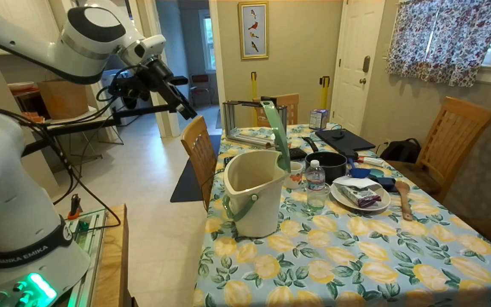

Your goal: Open the bucket

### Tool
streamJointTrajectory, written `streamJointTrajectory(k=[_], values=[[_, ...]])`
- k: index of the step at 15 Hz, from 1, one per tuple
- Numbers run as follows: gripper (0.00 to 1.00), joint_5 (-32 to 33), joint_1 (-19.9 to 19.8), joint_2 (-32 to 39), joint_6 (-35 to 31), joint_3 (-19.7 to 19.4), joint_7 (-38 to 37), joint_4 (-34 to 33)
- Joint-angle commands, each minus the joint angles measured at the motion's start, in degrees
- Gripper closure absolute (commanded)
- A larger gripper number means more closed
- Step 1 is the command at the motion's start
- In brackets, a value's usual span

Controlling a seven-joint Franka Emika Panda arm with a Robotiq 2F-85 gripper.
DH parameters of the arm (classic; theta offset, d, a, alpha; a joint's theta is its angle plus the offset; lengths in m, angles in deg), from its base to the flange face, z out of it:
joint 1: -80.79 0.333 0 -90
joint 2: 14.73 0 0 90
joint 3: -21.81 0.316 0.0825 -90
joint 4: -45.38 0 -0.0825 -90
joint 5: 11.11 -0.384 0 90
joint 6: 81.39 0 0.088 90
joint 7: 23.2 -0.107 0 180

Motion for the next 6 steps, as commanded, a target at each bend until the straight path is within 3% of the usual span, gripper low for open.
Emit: streamJointTrajectory(k=[1,6], values=[[0.0,0.0,-0.03,-0.68,0.0,0.01,0.06,0.34],[0.0,0.0,-0.05,-1.05,0.0,0.15,0.06,0.51]])
